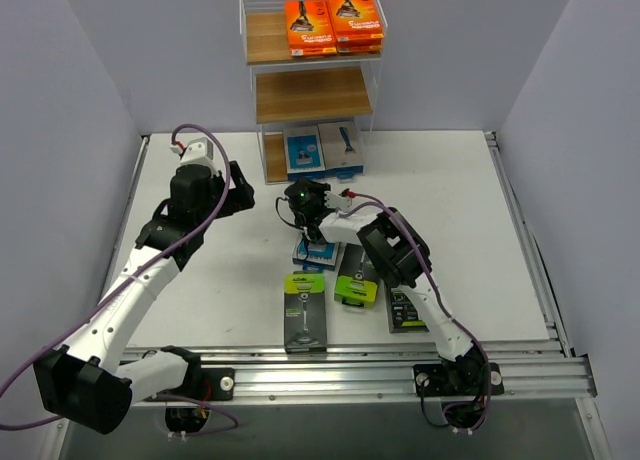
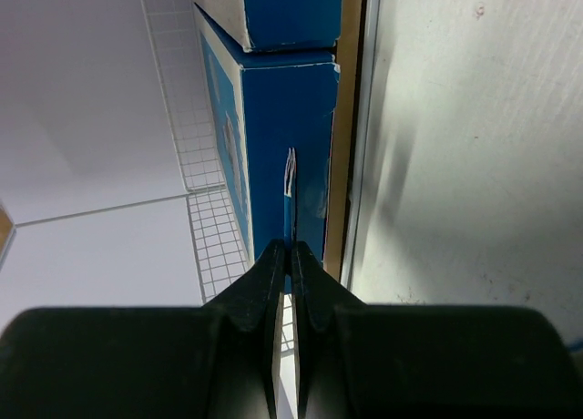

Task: Place and organize the shaving razors onto the shelf
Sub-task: Place the shaving razor onto shelf

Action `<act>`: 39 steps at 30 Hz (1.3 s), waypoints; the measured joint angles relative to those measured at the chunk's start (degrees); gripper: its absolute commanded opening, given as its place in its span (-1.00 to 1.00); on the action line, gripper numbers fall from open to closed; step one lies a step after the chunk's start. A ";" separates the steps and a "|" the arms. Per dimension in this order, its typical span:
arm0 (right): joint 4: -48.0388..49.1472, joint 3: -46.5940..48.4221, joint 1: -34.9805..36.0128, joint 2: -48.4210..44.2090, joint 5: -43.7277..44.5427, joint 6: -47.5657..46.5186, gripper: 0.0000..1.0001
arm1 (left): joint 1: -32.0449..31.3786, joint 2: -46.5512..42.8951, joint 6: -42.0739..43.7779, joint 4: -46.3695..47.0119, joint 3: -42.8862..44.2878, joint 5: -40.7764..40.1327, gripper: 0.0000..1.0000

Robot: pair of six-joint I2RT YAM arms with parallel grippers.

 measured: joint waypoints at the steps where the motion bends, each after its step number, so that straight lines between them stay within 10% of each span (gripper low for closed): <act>1: 0.07 0.15 -0.09 0.07 -0.09 0.02 -1.00 | 0.00 0.09 -0.02 0.00 0.00 0.04 0.88; 39: 3.61 2.80 -1.38 2.75 -2.23 -0.94 -1.00 | 0.24 1.33 -0.42 -0.02 0.02 1.73 0.88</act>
